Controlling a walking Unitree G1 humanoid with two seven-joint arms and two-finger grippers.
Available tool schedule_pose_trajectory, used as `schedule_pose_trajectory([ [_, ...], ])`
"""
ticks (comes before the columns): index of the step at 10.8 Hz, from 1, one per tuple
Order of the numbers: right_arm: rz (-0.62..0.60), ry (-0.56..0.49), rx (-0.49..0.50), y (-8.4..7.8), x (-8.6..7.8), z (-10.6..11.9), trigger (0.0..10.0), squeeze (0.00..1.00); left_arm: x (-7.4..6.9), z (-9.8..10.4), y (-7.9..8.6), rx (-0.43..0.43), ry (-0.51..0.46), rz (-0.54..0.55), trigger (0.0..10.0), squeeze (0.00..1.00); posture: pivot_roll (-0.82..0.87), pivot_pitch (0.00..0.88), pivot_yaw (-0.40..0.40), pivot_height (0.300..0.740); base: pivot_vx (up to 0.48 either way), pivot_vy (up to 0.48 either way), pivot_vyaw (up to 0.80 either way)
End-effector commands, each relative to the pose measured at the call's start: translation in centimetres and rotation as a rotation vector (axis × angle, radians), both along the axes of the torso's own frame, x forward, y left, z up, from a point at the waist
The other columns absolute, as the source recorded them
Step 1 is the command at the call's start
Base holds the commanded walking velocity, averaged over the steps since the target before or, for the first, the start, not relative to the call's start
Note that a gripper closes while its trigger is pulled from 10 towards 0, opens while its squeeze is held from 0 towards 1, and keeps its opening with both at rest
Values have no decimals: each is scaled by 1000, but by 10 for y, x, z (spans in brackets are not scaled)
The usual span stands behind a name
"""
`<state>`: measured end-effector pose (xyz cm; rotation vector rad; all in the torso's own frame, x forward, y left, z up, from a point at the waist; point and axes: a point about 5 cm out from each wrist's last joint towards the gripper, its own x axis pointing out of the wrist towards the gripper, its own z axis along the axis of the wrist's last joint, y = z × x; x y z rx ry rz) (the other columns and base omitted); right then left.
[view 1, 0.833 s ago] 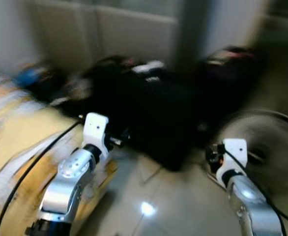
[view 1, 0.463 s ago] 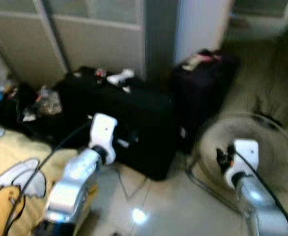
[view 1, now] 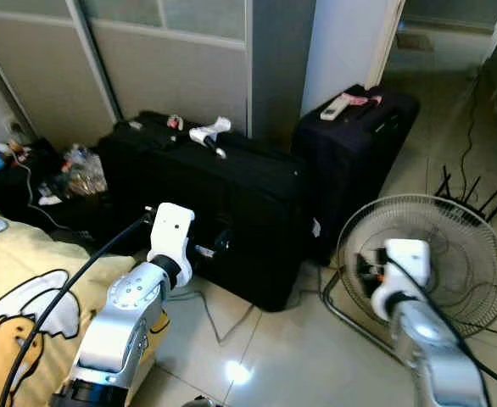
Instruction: Clean up the room
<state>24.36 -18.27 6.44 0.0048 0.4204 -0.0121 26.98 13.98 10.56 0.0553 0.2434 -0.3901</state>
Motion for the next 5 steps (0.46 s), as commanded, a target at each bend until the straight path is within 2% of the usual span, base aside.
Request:
schedule_pose_trajectory([
  [1,-1,10,-16,-2,2,-3,10000,0,-2,-8,6,31,32,24,10000,0,-57,0,37,740,0,0,0],
  [2,-4,27,-33,-3,2,-8,10000,0,-4,-11,8,51,43,25,10000,0,-49,0,32,740,0,0,0],
  [5,32,42,1,4,2,-13,10000,0,-9,-12,14,62,58,41,10000,0,-35,0,29,740,0,0,0],
])
